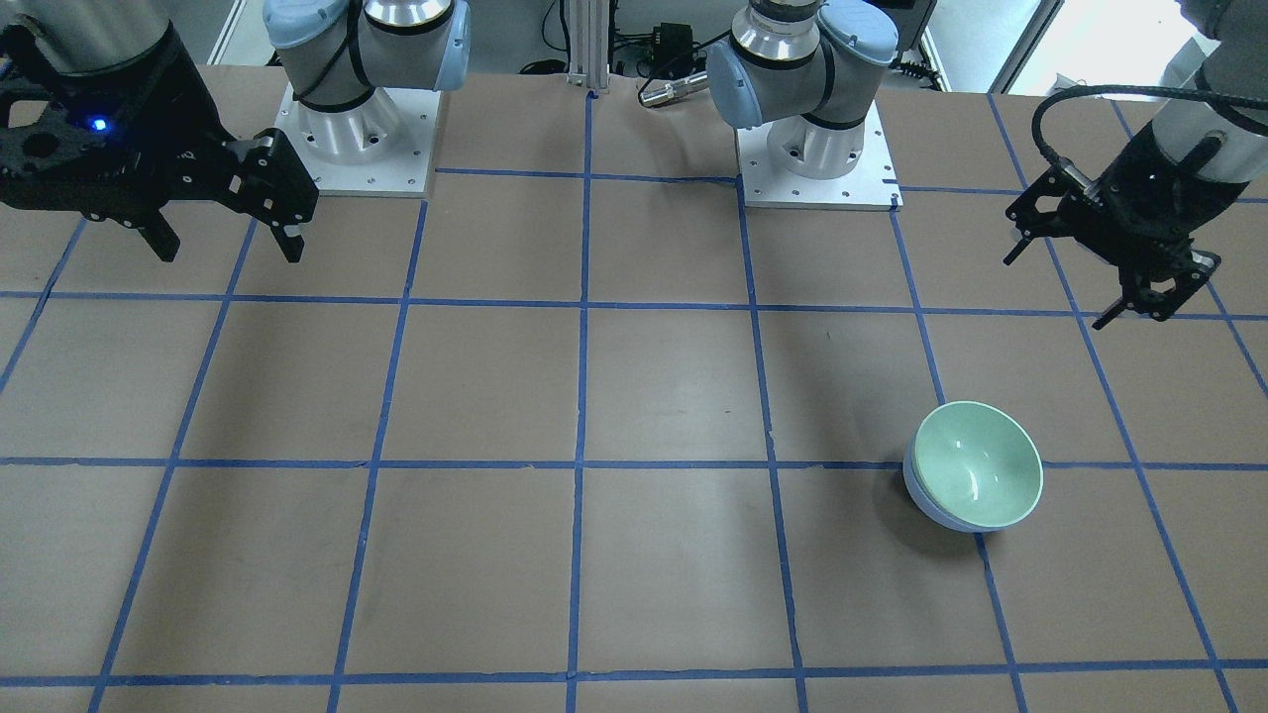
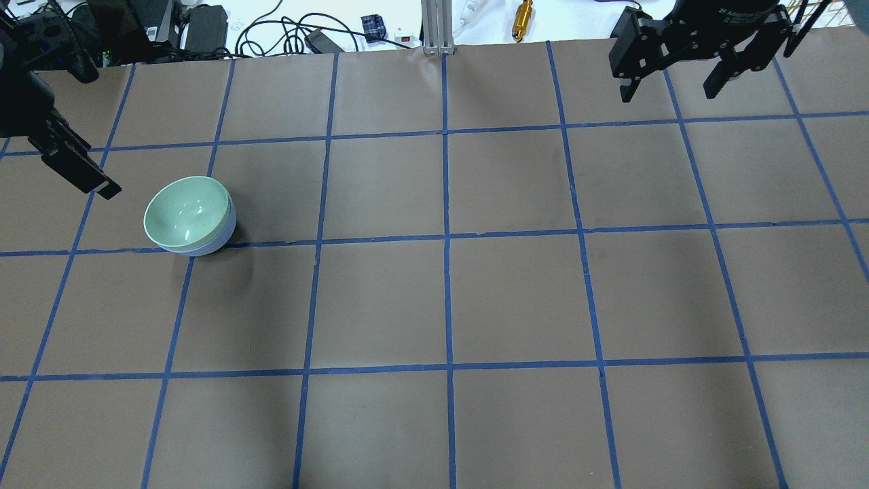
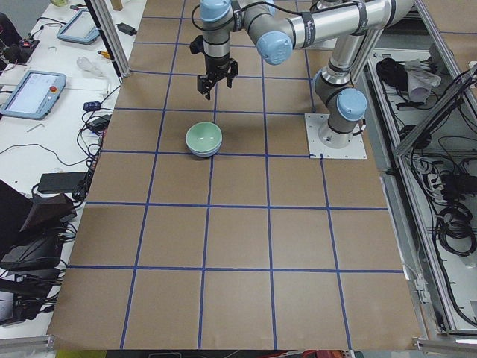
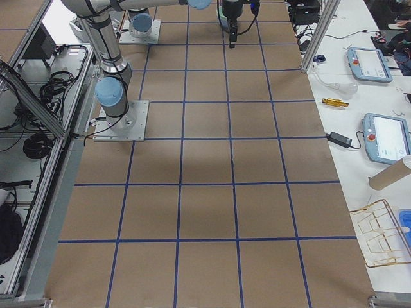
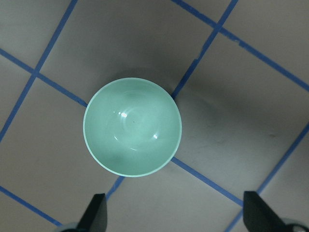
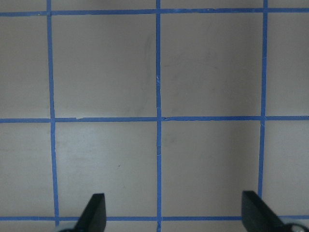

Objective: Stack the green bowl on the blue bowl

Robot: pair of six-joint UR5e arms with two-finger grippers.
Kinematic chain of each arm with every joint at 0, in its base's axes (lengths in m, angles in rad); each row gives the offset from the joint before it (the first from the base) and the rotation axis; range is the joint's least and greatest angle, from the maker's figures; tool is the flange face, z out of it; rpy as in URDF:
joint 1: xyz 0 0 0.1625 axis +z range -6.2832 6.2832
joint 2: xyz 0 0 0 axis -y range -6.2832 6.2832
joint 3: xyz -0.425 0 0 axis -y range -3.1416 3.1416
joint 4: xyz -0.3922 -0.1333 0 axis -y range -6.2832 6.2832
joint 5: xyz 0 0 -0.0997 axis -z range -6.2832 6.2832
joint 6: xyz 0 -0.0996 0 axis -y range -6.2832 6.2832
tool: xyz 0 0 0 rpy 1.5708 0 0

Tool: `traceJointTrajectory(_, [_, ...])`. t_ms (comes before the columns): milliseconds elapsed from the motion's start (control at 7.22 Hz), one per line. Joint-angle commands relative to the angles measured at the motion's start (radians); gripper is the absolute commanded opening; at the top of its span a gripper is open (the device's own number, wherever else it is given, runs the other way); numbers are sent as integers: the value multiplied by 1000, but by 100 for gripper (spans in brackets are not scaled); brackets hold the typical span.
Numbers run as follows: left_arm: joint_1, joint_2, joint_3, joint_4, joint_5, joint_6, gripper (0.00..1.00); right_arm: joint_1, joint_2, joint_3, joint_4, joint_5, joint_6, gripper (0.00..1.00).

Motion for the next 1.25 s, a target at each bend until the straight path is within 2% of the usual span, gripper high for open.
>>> traceJointTrajectory(0, [-145, 3, 48, -56, 100, -348, 100, 0, 0, 0, 0, 0, 0, 100])
traceJointTrajectory(415, [-383, -32, 52, -33, 55, -899, 100, 0, -2, 0, 0, 1, 2, 100])
traceJointTrajectory(554, [-411, -37, 53, 21, 25, -992, 100, 0, -2, 0, 0, 1, 2, 100])
traceJointTrajectory(831, [-402, -38, 59, 80, 2, -1018, 100, 0, 0, 0, 0, 1, 2, 100])
traceJointTrajectory(1108, [-400, -43, 74, 85, 3, -1057, 100, 0, -2, 0, 0, 0, 2, 100])
